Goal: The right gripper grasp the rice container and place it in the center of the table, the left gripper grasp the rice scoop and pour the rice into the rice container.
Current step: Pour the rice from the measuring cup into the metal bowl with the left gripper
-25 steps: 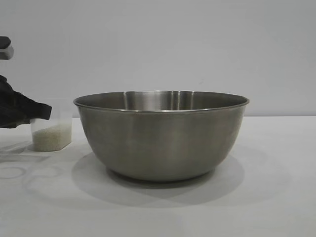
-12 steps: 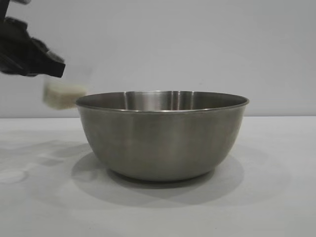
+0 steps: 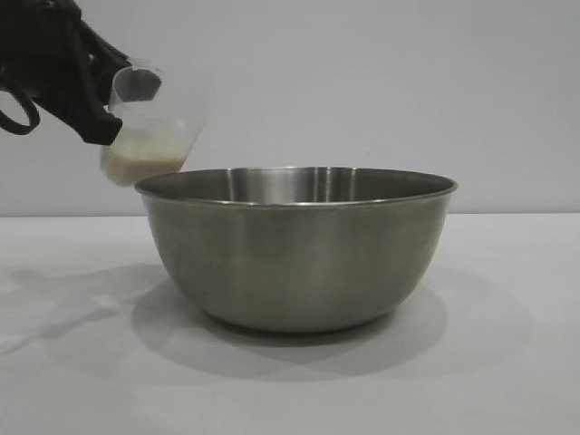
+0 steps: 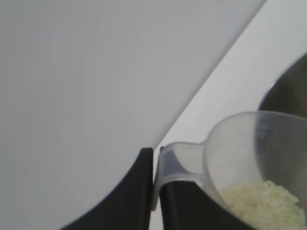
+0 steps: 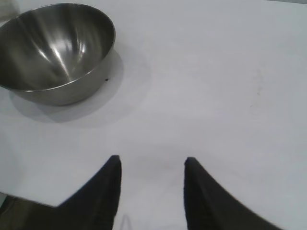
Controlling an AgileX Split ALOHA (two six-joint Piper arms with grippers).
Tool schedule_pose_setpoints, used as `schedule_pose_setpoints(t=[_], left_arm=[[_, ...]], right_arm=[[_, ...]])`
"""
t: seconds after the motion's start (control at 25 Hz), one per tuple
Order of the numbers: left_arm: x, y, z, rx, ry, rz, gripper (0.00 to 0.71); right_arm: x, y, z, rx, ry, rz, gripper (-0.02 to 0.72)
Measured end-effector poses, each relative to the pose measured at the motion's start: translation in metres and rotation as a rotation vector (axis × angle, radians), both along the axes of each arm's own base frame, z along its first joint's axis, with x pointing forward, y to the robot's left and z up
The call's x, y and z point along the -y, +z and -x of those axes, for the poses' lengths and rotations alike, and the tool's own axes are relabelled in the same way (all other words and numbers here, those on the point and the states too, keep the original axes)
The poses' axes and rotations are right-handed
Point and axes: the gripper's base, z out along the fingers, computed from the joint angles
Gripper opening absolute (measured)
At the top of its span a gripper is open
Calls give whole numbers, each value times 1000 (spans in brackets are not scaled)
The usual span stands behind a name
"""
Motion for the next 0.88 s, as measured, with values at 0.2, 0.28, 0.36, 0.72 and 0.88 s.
schedule_pose_setpoints(t=[0.2, 0.28, 0.36, 0.72, 0.88], left_arm=[[8, 12, -9, 80, -73, -34, 0], [13, 19, -14, 138, -115, -70, 0], [20, 24, -17, 199, -153, -120, 0], [54, 24, -14, 450, -350, -531, 0], [56, 21, -15, 522, -410, -677, 0]], right_arm=[[0, 0, 0, -1, -1, -2, 267], [0, 0, 0, -1, -2, -2, 267], [0, 0, 0, -1, -2, -2, 267], [0, 0, 0, -5, -15, -13, 267], [0, 0, 0, -5, -15, -13, 267]])
